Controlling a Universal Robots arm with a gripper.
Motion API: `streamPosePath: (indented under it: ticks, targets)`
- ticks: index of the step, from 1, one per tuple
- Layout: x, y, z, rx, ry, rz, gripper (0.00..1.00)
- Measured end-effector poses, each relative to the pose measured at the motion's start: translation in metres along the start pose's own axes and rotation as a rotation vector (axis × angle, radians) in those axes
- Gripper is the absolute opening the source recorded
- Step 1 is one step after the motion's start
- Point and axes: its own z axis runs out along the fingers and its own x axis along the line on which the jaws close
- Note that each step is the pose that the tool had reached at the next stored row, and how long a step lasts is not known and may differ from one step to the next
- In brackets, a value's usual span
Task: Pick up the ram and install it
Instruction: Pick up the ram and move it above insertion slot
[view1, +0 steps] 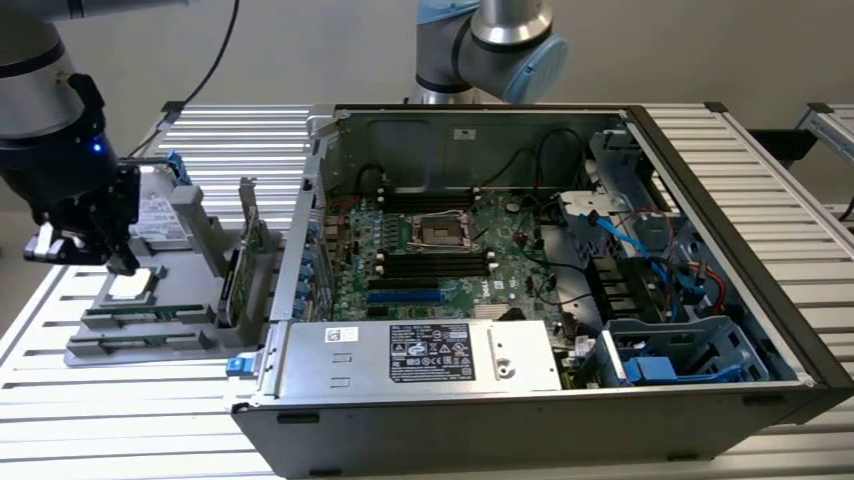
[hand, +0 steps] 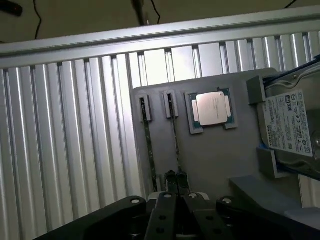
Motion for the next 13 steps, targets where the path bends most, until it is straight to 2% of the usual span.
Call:
streamPosePath:
  ticks: [4,13]
  targets:
    - [0.0001,0.0007,0.0005,0.0006,0.0021,-0.054,0.1]
    - [0.0005,0.0046,0.0016,0.0003,0.0079,-0.14,0.1]
